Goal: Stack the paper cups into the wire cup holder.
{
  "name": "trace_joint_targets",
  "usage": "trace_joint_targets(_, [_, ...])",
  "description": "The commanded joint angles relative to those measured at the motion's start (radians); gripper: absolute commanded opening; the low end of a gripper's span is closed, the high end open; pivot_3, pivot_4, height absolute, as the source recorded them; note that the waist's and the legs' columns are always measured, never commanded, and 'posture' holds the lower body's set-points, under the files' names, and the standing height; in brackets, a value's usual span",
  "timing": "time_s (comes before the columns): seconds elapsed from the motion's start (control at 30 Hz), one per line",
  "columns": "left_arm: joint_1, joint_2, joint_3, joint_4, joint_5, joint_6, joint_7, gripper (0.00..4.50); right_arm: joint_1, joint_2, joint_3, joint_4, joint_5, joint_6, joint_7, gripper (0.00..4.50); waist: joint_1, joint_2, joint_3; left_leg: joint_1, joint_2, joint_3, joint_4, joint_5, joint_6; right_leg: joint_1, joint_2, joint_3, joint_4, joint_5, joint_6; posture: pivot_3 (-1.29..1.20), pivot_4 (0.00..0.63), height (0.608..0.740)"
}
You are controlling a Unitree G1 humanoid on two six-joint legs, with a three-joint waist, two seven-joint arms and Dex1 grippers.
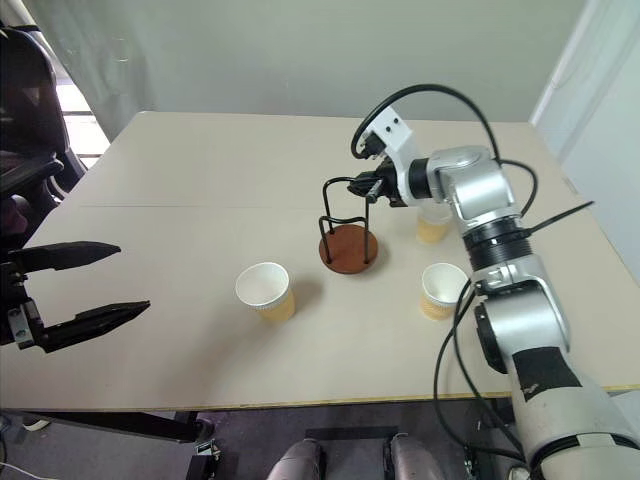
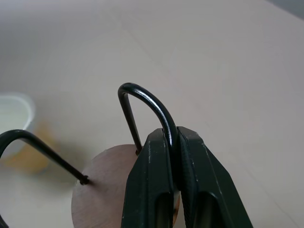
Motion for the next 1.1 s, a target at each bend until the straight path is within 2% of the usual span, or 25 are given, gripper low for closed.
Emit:
trace_joint_targets(0.03, [-0.046,0.023,-0.047,0.028,0.009,-0.038,-0.002,4.50,0.083,-0.048,0.032,-0.270,0.077,0.167,0.043,0.01,0.000,0.000,0.000,0.001,0.000,0.000,0.000,0.000,0.000,0.001,0.001,0.000,0.000,0.000,0.000,0.00,0.150,0.740])
trace_joint_targets(0.23, [-0.111,0.047,-0.137,0.080,0.017,-0.067,-0.020,4.50,0.222,-0.058,-0.010,-0.591,0.189,0.400,-0.044,0.01,-0.005,0.000,0.000,0.006,0.001,0.001,0.000,0.002,0.000,0.005,0.003,0.001,0.001,0.000,0.000,0.00,0.150,0.740])
trace_joint_targets(0.4, [-0.208,0.083,-0.247,0.155,0.030,-0.105,-0.045,4.50,0.335,-0.064,-0.010,-0.768,0.234,0.466,-0.139,0.01,0.000,-0.001,0.000,0.009,0.005,0.000,0.002,0.003,0.000,0.008,0.008,0.001,0.001,-0.003,-0.007,0.00,0.150,0.740])
trace_joint_targets(0.77, [-0.291,0.116,-0.315,0.220,0.053,-0.127,-0.085,4.50,0.458,-0.041,0.022,-0.885,0.257,0.446,-0.306,0.01,0.000,-0.001,-0.001,0.009,0.007,0.001,0.002,0.004,0.001,0.006,0.012,0.004,0.001,-0.001,-0.009,0.00,0.150,0.740])
trace_joint_targets(1.1, [-0.301,0.114,-0.309,0.219,0.068,-0.122,-0.096,4.50,0.472,-0.050,0.055,-0.874,0.287,0.418,-0.332,0.01,-0.001,-0.001,-0.001,0.009,0.008,0.001,0.001,0.004,0.001,0.005,0.013,0.004,0.001,-0.001,-0.010,0.00,0.150,0.740])
